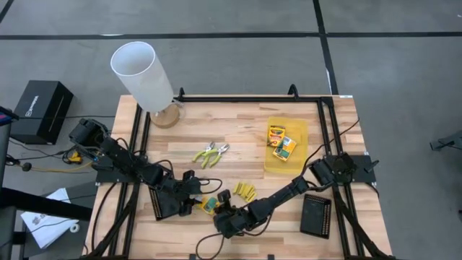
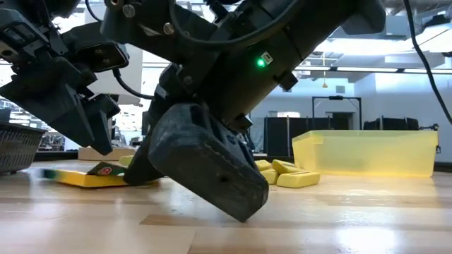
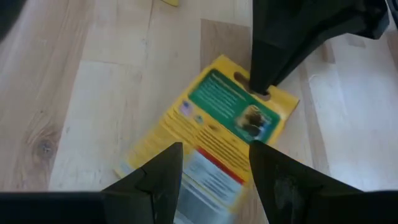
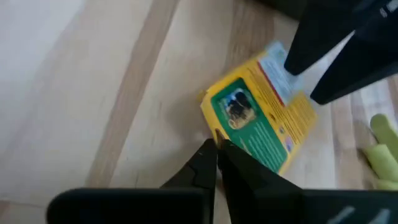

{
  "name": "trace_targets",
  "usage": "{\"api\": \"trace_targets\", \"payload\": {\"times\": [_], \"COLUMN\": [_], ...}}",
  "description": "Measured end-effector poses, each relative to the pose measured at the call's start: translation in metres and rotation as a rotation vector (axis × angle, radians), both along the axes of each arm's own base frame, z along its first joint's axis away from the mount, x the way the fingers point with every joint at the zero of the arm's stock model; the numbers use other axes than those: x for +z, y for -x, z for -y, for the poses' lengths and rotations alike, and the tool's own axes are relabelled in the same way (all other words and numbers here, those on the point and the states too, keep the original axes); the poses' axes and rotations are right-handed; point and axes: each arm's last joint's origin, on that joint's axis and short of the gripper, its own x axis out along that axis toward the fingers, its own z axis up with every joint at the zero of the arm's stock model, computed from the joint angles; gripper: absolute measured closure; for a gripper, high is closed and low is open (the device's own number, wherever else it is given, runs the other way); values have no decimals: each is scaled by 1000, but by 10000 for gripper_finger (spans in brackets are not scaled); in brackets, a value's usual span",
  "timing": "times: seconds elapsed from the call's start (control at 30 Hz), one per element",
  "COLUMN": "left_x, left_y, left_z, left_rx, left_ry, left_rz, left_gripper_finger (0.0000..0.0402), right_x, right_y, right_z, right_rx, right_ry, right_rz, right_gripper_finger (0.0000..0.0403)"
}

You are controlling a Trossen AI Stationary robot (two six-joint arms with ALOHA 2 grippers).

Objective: Pick & Place School Supplies
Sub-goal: Put the crayon box into the yellow bin

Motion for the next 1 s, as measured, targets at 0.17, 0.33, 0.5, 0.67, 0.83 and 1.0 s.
{"api": "trace_targets", "payload": {"times": [0.17, 0.33, 0.5, 0.67, 0.83, 1.0], "left_x": [0, 0, 1, 1, 1, 2], "left_y": [0, 0, -1, -1, -2, -2], "left_z": [0, 0, -1, -1, -1, -1], "left_rx": [-2, 4, 0, -1, 7, 6], "left_ry": [-2, -13, -27, -29, -41, -56], "left_rz": [1, 9, 19, 26, 33, 45], "left_gripper_finger": [221, 221, 221, 221, 221, 221], "right_x": [0, 14, 56, 93, 126, 145], "right_y": [0, 9, 23, 40, 63, 84], "right_z": [3, 9, 9, 7, 16, 34], "right_rx": [-18, -40, -77, -106, -179, -298], "right_ry": [-14, 54, 72, 91, 115, 189], "right_rz": [-14, -65, -54, -35, -53, -92], "right_gripper_finger": [401, 402, 403, 403, 403, 403]}}
